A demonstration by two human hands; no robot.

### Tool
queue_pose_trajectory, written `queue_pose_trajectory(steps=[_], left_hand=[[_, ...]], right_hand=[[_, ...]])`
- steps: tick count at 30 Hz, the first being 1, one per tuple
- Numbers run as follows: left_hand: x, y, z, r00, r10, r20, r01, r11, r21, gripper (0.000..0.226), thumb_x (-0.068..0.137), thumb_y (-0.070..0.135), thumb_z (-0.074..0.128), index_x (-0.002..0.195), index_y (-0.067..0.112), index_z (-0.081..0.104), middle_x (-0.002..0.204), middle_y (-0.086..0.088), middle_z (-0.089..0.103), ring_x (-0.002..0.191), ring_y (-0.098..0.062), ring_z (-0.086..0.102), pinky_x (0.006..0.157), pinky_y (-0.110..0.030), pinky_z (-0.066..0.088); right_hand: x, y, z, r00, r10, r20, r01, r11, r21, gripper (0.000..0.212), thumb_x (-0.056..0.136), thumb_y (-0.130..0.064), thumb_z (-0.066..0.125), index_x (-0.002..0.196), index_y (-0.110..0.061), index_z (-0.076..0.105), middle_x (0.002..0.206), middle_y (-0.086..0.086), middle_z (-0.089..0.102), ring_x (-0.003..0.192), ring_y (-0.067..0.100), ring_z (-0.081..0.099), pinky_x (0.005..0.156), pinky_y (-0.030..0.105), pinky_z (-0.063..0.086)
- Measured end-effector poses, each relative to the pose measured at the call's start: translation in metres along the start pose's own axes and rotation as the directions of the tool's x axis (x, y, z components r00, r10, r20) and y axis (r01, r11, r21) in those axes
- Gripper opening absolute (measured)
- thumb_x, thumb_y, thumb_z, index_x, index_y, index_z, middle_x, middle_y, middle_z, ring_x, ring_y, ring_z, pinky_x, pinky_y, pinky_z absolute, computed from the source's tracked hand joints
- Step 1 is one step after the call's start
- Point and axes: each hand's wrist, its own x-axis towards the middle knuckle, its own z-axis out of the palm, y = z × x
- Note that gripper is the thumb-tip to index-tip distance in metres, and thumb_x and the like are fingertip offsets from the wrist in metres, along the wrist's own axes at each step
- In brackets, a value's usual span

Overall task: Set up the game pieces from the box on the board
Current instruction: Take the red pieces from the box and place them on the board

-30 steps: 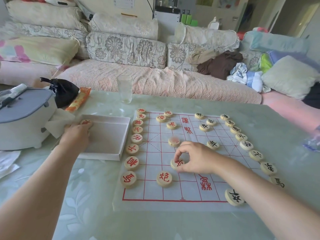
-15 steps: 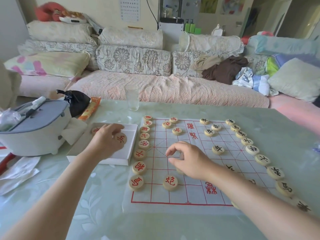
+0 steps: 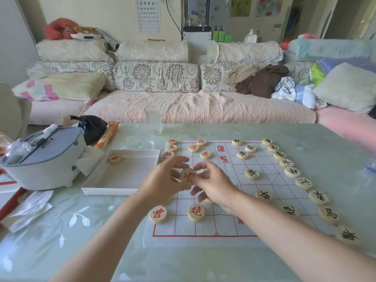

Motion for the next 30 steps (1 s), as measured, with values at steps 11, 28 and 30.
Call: queue_pose_trajectory(steps=[11,28,30], left_hand=[[0.014,-0.005,-0.009,0.964,-0.225,0.140,0.259,0.906,-0.334,0.067,0.076,0.015,0.080,0.134,0.020,0.047,0.105,0.008,0.074,0.097,-0.009,0.070,0.085,-0.025,0.050],[0.077,-0.180,-0.120,0.895,-0.312,-0.320,0.446,0.567,0.692,0.042,0.095,0.023,0.037,0.134,0.015,0.050,0.129,-0.022,0.051,0.114,-0.040,0.045,0.096,-0.046,0.042],[0.083,-0.192,-0.116,0.894,-0.335,-0.296,0.435,0.501,0.748,0.041,0.094,0.019,0.039,0.132,0.008,0.048,0.133,-0.024,0.046,0.118,-0.041,0.038,0.100,-0.048,0.038]], right_hand=[[0.014,0.005,-0.002,0.975,-0.220,-0.031,0.192,0.906,-0.378,0.030,0.078,-0.020,0.082,0.097,-0.033,0.064,0.077,0.008,0.074,0.064,0.015,0.070,0.073,0.028,0.055],[0.021,0.009,-0.030,0.969,-0.147,0.196,0.242,0.698,-0.674,0.026,0.075,-0.023,0.083,0.091,-0.031,0.064,0.095,-0.023,0.059,0.083,0.003,0.058,0.070,0.011,0.041],[0.011,0.007,-0.043,0.962,-0.114,0.247,0.258,0.667,-0.699,0.025,0.073,-0.020,0.082,0.089,-0.032,0.066,0.104,-0.015,0.062,0.091,0.004,0.058,0.077,0.014,0.044]])
